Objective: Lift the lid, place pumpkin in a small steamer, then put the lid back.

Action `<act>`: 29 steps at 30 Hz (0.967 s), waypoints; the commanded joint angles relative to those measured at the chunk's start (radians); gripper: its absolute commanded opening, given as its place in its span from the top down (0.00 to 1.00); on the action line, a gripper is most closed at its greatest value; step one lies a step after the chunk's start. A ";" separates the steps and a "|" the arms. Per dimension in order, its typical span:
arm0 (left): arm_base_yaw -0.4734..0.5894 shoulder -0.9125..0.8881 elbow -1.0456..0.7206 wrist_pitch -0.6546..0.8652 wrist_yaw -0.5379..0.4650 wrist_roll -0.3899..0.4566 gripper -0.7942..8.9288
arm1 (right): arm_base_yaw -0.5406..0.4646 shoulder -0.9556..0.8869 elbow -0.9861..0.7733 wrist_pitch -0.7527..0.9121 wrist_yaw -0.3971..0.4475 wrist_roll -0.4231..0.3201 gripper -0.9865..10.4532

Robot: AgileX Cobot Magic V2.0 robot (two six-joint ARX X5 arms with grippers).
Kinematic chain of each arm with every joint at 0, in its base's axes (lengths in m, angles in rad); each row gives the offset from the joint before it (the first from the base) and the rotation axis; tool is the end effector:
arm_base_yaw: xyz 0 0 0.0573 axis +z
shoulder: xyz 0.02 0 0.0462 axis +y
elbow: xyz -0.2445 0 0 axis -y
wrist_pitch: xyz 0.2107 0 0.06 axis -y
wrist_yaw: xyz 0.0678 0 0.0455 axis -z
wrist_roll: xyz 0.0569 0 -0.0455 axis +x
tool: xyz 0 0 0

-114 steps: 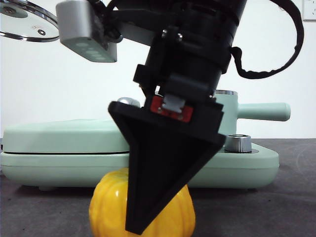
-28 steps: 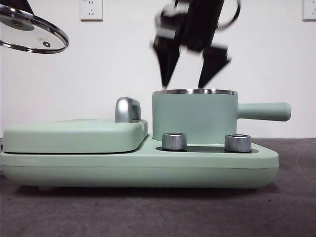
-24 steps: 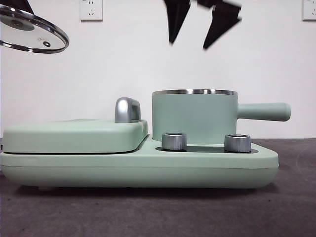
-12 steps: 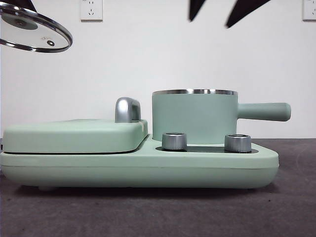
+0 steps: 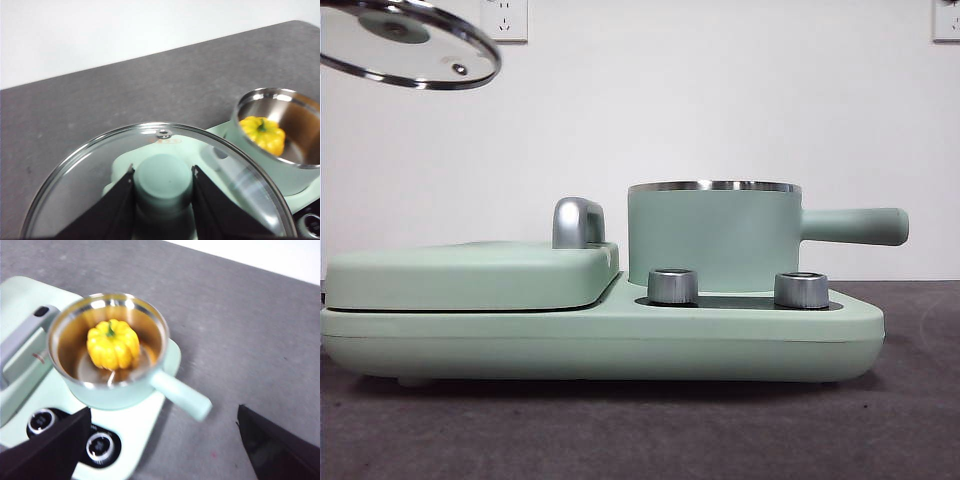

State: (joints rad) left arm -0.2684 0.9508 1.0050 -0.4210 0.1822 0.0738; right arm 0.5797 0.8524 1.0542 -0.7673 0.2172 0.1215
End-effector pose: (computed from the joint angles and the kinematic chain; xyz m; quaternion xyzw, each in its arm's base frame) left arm 0.1907 -0.0631 0.3294 0.0432 0.1740 -0.2262 0.9574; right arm 0.1386 0.0761 0.3225 -0.0507 0.2672 0.1572 0.9494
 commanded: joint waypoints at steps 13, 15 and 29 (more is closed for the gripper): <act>-0.132 0.051 0.019 0.072 0.006 -0.008 0.91 | 0.005 -0.345 -0.161 -0.132 0.026 0.063 0.53; -0.156 0.068 0.019 0.087 0.006 -0.008 0.91 | 0.005 -0.347 -0.161 -0.133 0.026 0.063 0.53; -0.345 0.307 0.019 0.442 -0.029 -0.009 0.91 | 0.005 -0.344 -0.161 -0.097 0.019 0.062 0.53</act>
State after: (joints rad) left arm -0.6014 1.2396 1.0050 -0.0448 0.1558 0.0738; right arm 0.5797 0.5026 0.8860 -0.8772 0.2371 0.1730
